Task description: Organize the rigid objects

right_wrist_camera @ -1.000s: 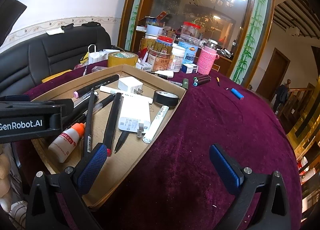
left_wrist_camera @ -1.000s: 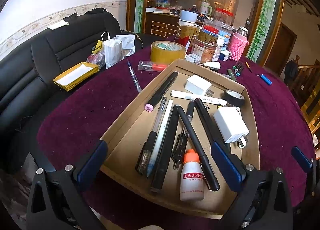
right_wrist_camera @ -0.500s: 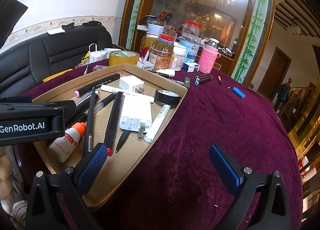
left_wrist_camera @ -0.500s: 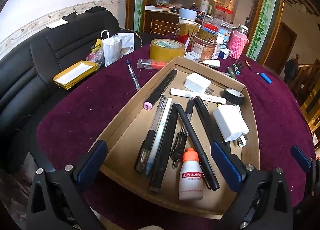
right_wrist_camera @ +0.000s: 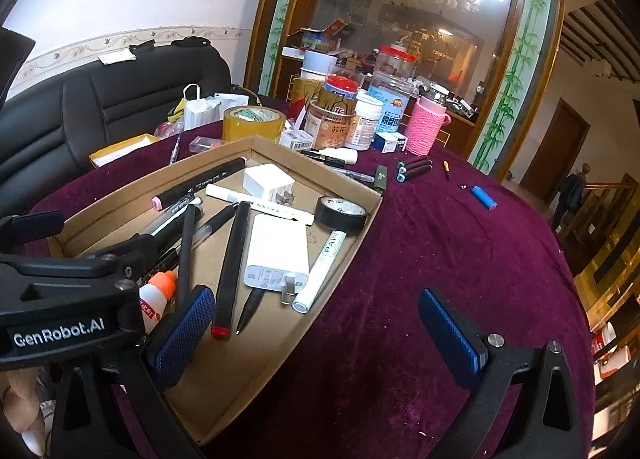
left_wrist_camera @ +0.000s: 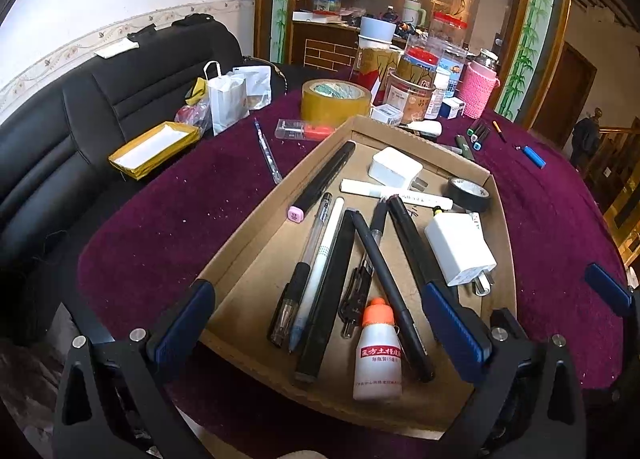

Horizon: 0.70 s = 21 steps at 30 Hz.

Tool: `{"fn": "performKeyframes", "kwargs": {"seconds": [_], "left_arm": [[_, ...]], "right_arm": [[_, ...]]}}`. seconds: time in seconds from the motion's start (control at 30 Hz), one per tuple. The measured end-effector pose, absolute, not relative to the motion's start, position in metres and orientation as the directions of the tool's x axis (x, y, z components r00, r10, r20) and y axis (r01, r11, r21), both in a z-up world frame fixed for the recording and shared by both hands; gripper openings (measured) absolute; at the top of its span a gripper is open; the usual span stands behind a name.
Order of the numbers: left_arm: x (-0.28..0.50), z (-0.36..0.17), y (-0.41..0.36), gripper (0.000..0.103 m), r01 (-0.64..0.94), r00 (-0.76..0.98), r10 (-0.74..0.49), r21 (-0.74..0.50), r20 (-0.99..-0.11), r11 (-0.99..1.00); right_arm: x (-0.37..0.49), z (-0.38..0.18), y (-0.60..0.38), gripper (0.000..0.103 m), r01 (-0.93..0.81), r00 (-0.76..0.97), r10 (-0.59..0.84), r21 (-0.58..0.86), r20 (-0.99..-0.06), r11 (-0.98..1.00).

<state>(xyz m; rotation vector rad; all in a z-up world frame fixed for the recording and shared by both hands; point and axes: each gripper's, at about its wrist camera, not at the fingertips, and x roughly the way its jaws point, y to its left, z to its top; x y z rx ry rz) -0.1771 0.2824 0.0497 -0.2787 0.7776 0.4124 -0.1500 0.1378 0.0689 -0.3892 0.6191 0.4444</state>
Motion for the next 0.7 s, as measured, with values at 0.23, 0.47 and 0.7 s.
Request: {"fn": "performKeyframes", "kwargs": {"seconds": [0.23, 0.47, 0.7], "left_arm": [[-0.176, 0.052, 0.279, 0.103, -0.457, 0.637, 0.260, -0.084, -0.725, 0.886], [-0.174, 0.055, 0.270, 0.103, -0.465, 0.633, 0.277, -0.069, -0.723, 0.883], [-0.174, 0.056, 0.265, 0.103, -0.463, 0.628, 0.279, -0.061, -0.726, 0.884]], "right_arm": [[-0.148, 0.068, 0.128, 0.103, -0.502, 0.720, 0.291, -0.184, -0.630, 0.845], [-0.147, 0.068, 0.117, 0.103, -0.500, 0.717, 0.304, -0.159, -0.627, 0.851], [-0.147, 0.067, 0.109, 0.103, -0.494, 0.714, 0.310, -0.139, -0.628, 0.858]]}}
